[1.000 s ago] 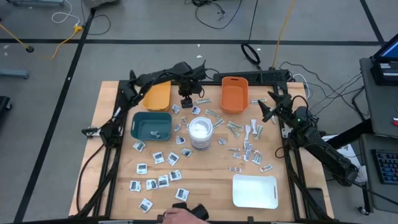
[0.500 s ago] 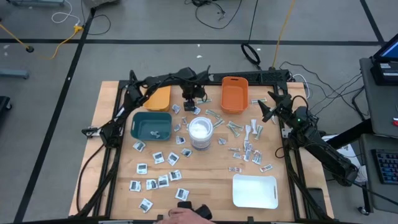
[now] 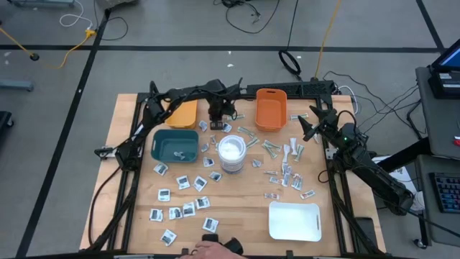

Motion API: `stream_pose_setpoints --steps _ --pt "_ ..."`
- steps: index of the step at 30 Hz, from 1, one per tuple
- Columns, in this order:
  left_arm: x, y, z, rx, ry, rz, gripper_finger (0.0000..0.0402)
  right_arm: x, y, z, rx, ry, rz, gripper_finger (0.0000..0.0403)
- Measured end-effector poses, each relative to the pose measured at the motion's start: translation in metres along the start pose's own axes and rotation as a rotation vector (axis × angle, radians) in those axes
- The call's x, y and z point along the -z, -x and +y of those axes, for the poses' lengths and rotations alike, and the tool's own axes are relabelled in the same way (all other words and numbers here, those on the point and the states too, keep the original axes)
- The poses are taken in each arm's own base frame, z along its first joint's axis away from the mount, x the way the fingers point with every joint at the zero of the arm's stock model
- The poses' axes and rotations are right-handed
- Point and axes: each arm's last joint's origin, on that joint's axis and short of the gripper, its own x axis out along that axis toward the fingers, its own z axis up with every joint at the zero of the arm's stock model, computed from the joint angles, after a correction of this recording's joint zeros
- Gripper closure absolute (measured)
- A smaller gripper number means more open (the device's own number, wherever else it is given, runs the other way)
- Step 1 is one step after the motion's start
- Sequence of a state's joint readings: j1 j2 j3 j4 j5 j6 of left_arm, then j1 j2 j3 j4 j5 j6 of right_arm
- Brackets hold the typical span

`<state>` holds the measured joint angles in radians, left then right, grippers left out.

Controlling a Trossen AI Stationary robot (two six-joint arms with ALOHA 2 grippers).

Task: Pick & Place First Aid Supplies
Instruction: Put the blue pad into the blue bin

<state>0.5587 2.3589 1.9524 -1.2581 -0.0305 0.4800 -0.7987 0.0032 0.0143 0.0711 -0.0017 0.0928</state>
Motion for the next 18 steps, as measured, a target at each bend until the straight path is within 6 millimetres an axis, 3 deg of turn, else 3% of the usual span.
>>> stream_pose_setpoints --steps 12,18 --pt "0.024 0.071 -0.009 -0.065 0.031 -0.087 0.0400 0.000 0.000 0.000 0.000 0.000 0.000 0.0046" --pt "0.035 0.081 -0.021 0.008 0.189 -0.028 0.0400 0.000 0.000 0.000 0.000 0.000 0.000 0.0046"
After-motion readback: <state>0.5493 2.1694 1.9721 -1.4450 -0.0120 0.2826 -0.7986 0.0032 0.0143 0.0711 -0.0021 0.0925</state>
